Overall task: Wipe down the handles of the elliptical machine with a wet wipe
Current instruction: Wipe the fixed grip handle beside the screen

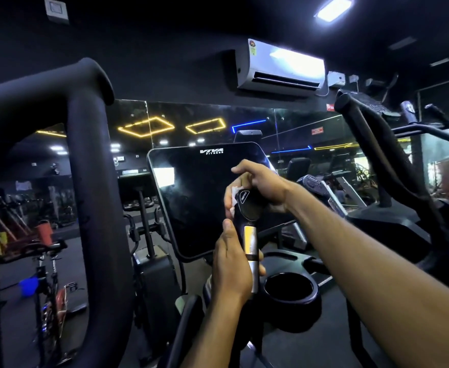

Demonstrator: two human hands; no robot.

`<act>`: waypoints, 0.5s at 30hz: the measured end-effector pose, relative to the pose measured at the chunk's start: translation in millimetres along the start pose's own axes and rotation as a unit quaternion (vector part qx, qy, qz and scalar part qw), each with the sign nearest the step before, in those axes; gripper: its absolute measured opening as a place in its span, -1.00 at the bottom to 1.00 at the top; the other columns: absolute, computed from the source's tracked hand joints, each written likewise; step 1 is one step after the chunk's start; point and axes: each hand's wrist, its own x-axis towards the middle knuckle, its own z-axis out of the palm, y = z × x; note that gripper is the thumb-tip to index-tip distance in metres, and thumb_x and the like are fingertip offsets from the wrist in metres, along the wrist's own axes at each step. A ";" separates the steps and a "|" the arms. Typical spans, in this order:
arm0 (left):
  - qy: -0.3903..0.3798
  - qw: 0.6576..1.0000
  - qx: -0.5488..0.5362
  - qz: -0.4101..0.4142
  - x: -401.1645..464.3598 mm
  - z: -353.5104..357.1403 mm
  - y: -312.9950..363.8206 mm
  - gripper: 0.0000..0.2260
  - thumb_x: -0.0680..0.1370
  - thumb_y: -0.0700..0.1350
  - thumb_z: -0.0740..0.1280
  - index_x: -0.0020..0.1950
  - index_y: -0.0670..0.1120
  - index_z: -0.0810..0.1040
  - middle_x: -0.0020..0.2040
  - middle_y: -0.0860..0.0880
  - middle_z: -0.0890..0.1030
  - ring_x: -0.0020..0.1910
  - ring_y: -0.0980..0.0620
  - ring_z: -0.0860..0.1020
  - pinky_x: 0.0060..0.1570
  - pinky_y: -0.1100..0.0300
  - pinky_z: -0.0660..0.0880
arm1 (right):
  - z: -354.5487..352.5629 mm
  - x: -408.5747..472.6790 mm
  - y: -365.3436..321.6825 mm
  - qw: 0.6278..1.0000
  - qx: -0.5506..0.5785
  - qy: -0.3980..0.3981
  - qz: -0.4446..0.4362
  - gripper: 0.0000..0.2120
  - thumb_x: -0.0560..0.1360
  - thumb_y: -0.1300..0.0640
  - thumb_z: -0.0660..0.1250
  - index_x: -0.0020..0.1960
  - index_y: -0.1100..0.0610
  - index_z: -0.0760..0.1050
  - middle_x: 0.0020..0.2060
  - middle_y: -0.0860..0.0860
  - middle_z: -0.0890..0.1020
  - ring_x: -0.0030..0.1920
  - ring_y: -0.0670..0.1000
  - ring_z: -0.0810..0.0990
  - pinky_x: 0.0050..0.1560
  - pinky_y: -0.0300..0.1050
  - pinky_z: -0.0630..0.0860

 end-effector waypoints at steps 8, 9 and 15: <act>0.030 0.999 0.018 0.003 9.4 1.3 -10.1 -0.34 0.67 0.35 -0.08 0.11 -0.10 0.63 -0.24 -0.13 0.72 -0.42 -0.05 0.65 -0.36 0.11 0.57 | 24.6 -0.5 41.5 0.946 0.293 0.120 -0.069 -0.35 0.64 -0.24 0.09 -0.03 0.36 0.57 -0.18 0.29 0.62 -0.27 0.19 0.61 -0.19 -0.03 0.61; 0.044 0.999 0.022 0.009 11.8 2.1 -15.1 -0.30 0.64 0.41 -0.09 0.11 -0.07 0.64 -0.15 -0.14 0.73 -0.34 -0.07 0.69 -0.27 0.07 0.61 | 29.9 -1.5 45.5 0.935 0.316 0.142 -0.076 -0.36 0.64 -0.24 0.11 0.00 0.35 0.58 -0.13 0.28 0.64 -0.24 0.18 0.63 -0.16 -0.02 0.61; 0.097 0.993 0.064 0.034 4.0 1.0 -3.2 -0.44 0.72 0.23 -0.05 0.37 -0.04 0.60 0.37 -0.09 0.61 0.41 -0.08 0.51 0.35 0.12 0.36 | 70.6 -37.2 70.0 0.853 0.408 0.256 -0.200 -0.52 0.73 -0.02 0.03 0.24 0.31 0.57 0.11 0.21 0.70 0.06 0.08 0.69 -0.03 -0.12 0.66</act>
